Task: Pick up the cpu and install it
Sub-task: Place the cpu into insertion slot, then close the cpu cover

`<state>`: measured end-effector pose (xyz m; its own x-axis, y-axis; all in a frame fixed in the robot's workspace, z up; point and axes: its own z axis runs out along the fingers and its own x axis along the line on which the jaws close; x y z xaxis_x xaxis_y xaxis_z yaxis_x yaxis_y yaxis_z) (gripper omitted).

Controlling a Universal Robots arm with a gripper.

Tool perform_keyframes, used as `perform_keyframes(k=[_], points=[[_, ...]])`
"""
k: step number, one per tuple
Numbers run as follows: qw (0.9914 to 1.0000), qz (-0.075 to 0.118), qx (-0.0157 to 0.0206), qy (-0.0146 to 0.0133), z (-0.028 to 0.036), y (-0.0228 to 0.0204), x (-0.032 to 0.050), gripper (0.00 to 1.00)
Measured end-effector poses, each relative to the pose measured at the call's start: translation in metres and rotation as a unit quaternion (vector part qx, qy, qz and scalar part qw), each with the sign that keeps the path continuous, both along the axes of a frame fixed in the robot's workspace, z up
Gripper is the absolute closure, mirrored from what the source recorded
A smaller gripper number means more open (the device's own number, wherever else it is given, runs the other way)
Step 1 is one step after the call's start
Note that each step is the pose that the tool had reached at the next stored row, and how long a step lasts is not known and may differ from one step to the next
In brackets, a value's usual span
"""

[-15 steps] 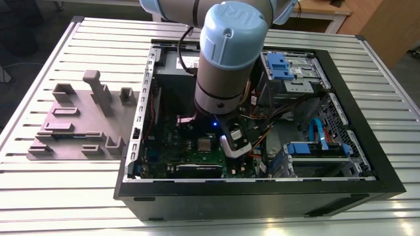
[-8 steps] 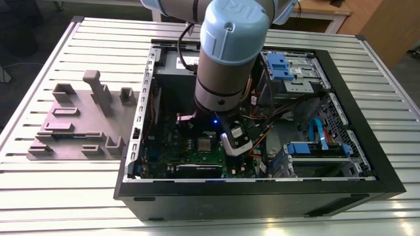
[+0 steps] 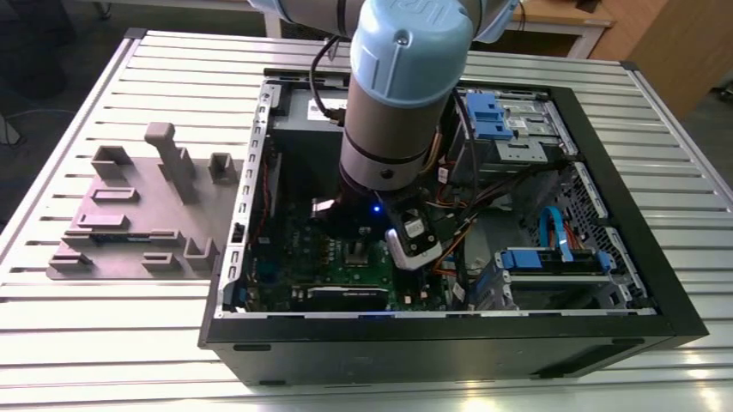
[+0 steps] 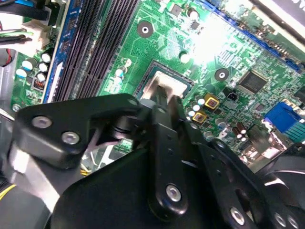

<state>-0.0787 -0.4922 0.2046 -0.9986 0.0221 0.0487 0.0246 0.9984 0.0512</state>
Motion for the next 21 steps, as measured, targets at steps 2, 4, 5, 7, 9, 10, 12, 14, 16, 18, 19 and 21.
perform_keyframes(k=[2, 4, 5, 7, 9, 10, 12, 14, 16, 18, 19, 21], points=[[1.0, 0.0, -0.0001, 0.0001, 0.0001, 0.0, 0.0, 0.83], [1.0, 0.0, -0.0001, 0.0001, 0.0001, 0.0, 0.0, 0.89], [1.0, 0.0, -0.0001, 0.0001, 0.0001, 0.0, 0.0, 0.89], [1.0, 0.0, -0.0001, 0.0001, 0.0001, 0.0, 0.0, 0.89], [1.0, 0.0, -0.0001, 0.0001, 0.0001, 0.0, 0.0, 0.89], [1.0, 0.0, -0.0001, 0.0001, 0.0001, 0.0, 0.0, 0.89], [1.0, 0.0, -0.0001, 0.0002, 0.0001, 0.0, 0.0, 0.89], [1.0, 0.0, -0.0001, 0.0002, 0.0001, 0.0, 0.0, 0.89], [1.0, 0.0, -0.0001, 0.0002, 0.0001, 0.0, 0.0, 0.89], [1.0, 0.0, -0.0001, 0.0002, 0.0001, 0.0, 0.0, 0.89], [1.0, 0.0, -0.0001, 0.0002, 0.0001, 0.0, 0.0, 0.89], [1.0, 0.0, -0.0001, 0.0002, 0.0004, 0.0, 0.0, 0.89]])
